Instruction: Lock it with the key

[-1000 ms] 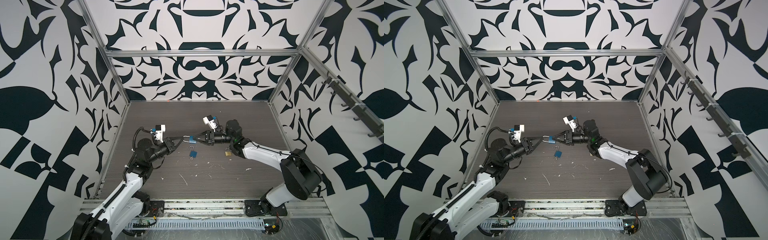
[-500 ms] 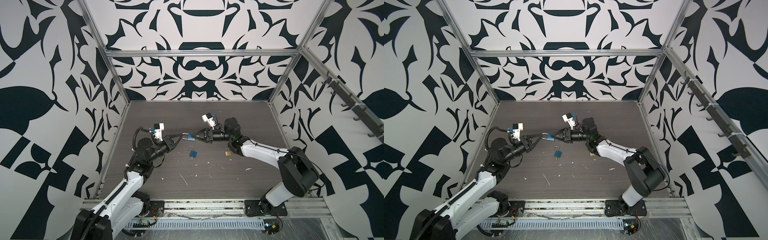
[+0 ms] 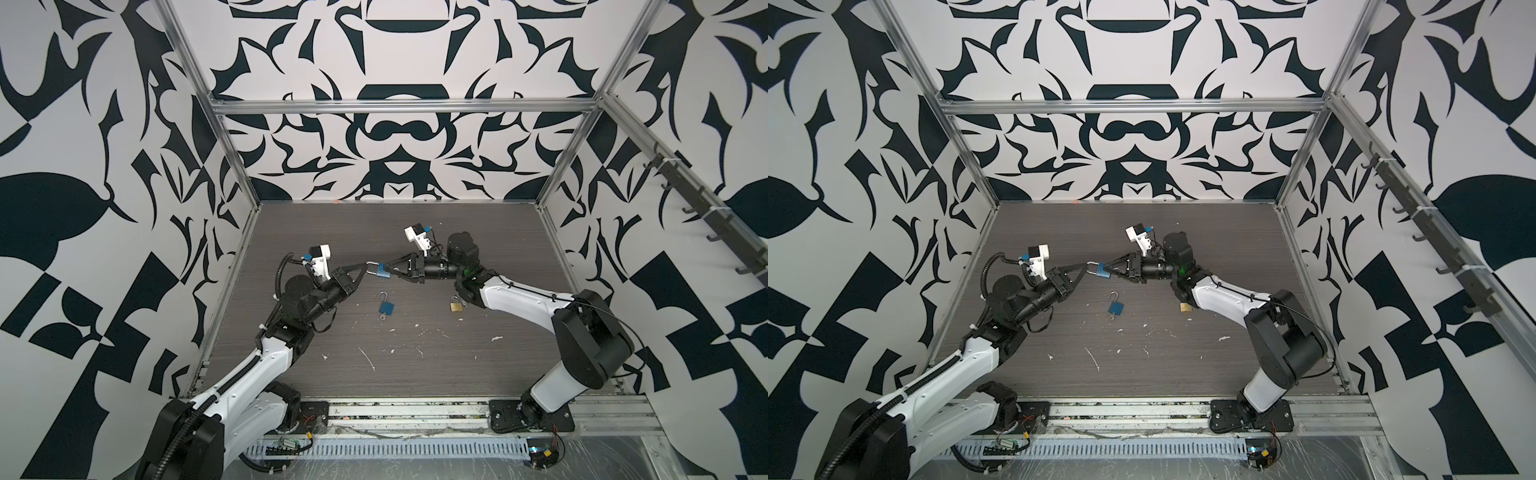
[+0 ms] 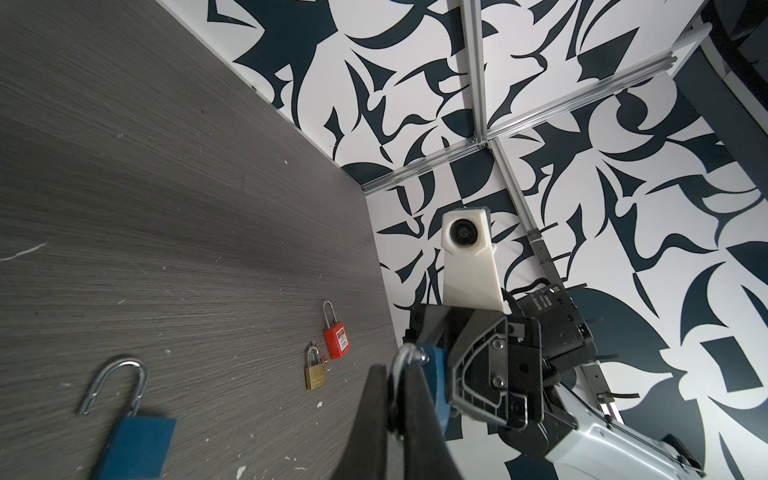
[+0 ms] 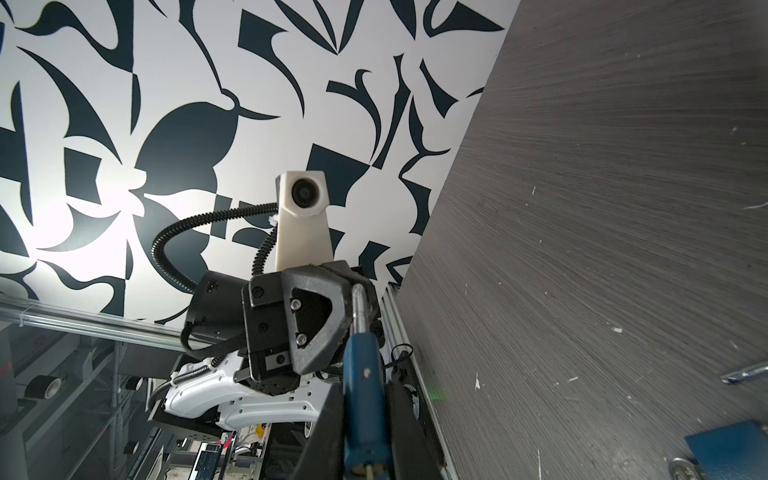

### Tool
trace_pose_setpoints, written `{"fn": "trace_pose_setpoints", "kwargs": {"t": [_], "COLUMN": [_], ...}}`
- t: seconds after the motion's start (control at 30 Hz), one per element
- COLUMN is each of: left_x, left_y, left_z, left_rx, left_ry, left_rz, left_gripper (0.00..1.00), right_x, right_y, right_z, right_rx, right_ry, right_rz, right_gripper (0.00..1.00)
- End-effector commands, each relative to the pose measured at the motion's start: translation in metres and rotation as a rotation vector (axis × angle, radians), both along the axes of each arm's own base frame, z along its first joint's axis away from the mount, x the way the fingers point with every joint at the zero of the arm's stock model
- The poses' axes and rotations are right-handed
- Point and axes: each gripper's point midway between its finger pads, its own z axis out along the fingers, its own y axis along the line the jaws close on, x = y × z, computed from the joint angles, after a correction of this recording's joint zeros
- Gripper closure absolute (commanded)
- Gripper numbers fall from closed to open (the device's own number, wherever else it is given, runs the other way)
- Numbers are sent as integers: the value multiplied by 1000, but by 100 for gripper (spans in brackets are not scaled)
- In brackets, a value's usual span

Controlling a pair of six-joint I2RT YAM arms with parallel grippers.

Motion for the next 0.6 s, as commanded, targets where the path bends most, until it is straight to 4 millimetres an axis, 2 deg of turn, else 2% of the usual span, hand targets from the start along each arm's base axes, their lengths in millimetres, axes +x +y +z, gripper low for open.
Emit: {"fn": "trace_pose_setpoints", "kwargs": {"t": [0.0, 0.13, 0.3, 0.57], "left_x": [-101, -105, -99, -81], "left_y": [-55, -53, -51, -35], "left_z": [32, 27, 21, 22], "left_rx": [-54, -54, -44, -9], "left_ry": [-143, -135, -119, -116], "left_rz": [-519, -520, -483, -367], "left_gripper": [100, 100, 100, 100], "right_x": [9, 15, 11, -5], "right_y": [16, 15, 17, -1], "right_z": [46, 50, 47, 34], "right_rx": [86, 95, 109, 74], "right_ry": [-144, -147, -127, -108], "right_rz": [-71, -78, -57, -80], "right_gripper": [100, 100, 100, 100]}}
